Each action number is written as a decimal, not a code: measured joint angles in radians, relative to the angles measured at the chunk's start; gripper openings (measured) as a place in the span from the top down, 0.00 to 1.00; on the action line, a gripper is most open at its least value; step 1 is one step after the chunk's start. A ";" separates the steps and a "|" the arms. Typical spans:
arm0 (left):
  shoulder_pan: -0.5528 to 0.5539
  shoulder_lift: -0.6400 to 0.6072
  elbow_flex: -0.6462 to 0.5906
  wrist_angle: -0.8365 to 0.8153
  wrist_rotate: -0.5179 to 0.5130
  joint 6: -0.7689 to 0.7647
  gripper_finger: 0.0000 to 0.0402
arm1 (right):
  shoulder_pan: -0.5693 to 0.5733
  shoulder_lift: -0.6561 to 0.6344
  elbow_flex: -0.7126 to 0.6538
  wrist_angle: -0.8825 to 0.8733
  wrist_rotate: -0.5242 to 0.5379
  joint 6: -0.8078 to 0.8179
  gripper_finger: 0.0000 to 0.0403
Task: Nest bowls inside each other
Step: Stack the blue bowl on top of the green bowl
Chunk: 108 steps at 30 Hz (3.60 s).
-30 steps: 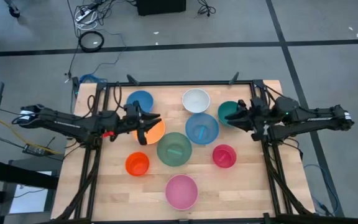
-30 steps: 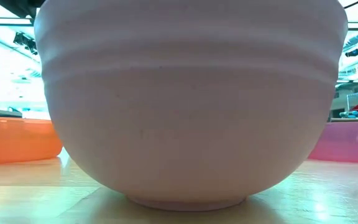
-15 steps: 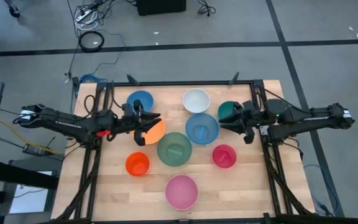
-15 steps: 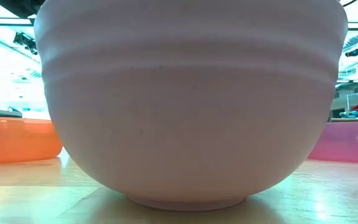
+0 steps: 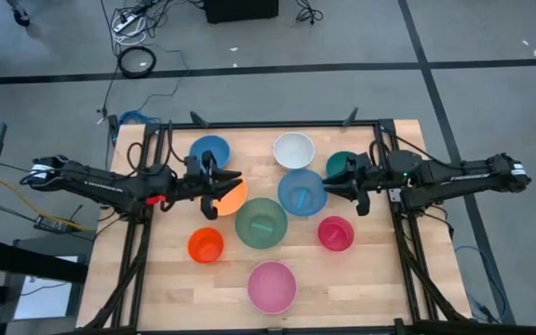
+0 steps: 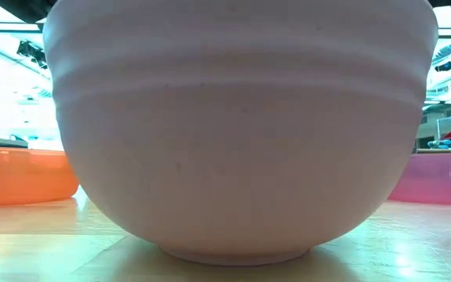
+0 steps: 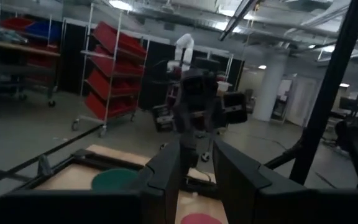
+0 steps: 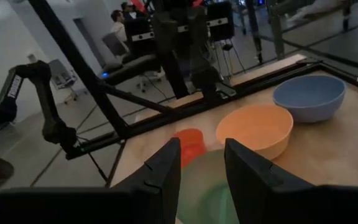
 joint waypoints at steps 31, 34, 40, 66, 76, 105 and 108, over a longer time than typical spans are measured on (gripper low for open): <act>0.001 0.223 0.437 -1.328 -0.090 -0.329 0.68 | -0.027 0.141 -0.001 -0.472 0.057 0.360 0.59; -0.001 0.246 0.438 -1.377 -0.083 -0.344 0.61 | -0.027 0.188 -0.001 -0.487 0.058 0.382 0.54; -0.015 0.262 0.443 -1.360 -0.085 -0.334 0.52 | -0.031 0.278 -0.001 -0.500 0.084 0.433 0.50; -0.015 0.260 0.441 -1.216 -0.093 -0.277 0.51 | -0.143 0.502 0.000 -0.434 0.127 0.494 0.63; -0.015 0.260 0.441 -1.224 -0.093 -0.275 0.51 | -0.145 0.599 0.000 -0.329 0.119 0.412 0.98; -0.037 0.140 0.443 -0.975 -0.099 -0.147 0.51 | -0.039 0.640 0.235 -0.041 0.076 0.232 1.00; -0.046 0.085 0.441 -0.989 -0.108 -0.145 0.51 | -0.037 0.709 0.315 -0.103 0.077 0.193 1.00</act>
